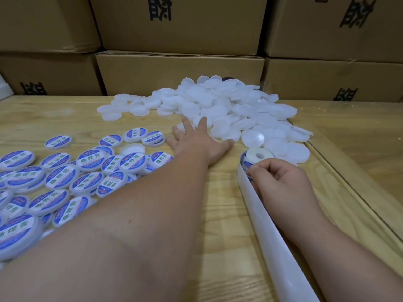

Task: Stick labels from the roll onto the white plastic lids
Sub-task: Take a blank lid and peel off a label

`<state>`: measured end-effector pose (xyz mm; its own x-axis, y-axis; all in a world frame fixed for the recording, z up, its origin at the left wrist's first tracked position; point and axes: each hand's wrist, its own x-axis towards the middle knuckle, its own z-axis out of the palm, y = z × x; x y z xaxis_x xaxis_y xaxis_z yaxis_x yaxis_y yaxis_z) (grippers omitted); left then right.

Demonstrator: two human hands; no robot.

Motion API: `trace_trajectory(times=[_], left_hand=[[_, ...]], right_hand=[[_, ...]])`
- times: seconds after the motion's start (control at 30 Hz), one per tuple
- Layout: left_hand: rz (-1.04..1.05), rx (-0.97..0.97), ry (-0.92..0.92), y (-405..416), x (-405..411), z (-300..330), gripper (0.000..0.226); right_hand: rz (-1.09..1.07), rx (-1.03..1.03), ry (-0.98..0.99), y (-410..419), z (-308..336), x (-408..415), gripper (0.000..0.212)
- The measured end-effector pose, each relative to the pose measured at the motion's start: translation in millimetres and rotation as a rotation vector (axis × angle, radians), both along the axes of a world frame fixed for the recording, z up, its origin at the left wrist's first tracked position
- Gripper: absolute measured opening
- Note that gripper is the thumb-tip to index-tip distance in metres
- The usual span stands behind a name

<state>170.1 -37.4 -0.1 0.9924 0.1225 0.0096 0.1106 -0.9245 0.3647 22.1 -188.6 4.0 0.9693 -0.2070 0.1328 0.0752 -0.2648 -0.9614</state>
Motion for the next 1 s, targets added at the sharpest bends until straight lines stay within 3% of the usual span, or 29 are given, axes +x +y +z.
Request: trace_trajectory(times=[0.33, 0.67, 0.83, 1.0], left_hand=[[-0.135, 0.092, -0.078, -3.2, -10.2, -9.1, 0.072], [-0.290, 0.028, -0.117, -8.6, -100.1, -12.7, 0.071], [-0.190, -0.068, -0.215, -3.2, -145.5, -12.4, 0.088], [-0.130, -0.002, -0.263, -1.1, -176.0, -15.8, 0.064]], right_hand=[[-0.073, -0.143, 0.011, -2.0, 2.8, 0.9, 0.038], [-0.093, -0.198, 0.003, -2.0, 6.8, -0.4, 0.046], [-0.033, -0.161, 0.032, 1.2, 11.8, -8.9, 0.044], [-0.041, -0.243, 0.012, 2.4, 13.0, -11.0, 0.046]])
